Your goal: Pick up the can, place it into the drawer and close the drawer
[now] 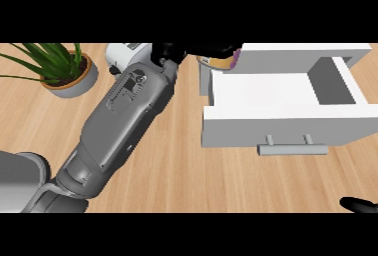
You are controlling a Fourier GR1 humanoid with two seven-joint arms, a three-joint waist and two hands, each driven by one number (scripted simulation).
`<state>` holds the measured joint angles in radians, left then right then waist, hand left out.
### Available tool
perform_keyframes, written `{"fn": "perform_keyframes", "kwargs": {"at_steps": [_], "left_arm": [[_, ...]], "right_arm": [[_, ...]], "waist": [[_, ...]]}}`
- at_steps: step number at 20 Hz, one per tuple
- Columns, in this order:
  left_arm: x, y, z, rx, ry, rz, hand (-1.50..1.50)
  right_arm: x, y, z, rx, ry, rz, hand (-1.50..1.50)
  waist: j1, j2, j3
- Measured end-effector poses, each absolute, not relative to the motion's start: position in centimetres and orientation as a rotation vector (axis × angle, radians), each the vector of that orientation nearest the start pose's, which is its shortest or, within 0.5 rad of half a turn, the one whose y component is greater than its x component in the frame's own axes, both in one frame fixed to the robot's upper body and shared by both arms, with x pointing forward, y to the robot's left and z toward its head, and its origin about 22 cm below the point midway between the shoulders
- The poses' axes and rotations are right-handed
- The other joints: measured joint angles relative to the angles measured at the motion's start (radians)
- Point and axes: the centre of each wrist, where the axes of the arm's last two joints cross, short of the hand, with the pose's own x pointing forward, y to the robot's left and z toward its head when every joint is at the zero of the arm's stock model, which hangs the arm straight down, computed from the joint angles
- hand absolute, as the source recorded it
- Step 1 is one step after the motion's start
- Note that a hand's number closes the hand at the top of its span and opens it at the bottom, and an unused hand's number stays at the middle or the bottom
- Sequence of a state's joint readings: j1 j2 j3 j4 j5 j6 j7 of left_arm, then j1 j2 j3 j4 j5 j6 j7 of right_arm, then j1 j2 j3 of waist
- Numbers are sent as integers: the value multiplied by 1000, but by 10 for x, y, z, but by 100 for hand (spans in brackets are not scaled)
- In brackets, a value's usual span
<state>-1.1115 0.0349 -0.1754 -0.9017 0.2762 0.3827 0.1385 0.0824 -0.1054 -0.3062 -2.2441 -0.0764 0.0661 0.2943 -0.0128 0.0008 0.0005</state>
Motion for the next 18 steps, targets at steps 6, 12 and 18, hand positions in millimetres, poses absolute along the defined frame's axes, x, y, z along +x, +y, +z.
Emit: {"fn": "perform_keyframes", "kwargs": {"at_steps": [6,12,18], "left_arm": [[418,19,223,-129,-1708,-167,150],[424,-1,243,-104,-1689,-205,150],[428,-13,249,-46,-1682,-218,150]], "right_arm": [[171,-304,154,-283,-1888,-60,-150],[175,-300,157,-281,-1895,-57,-150],[177,-296,161,-256,-1905,-35,-150]], "waist": [[-13,3,0],[-27,7,1],[-53,13,2]]}}
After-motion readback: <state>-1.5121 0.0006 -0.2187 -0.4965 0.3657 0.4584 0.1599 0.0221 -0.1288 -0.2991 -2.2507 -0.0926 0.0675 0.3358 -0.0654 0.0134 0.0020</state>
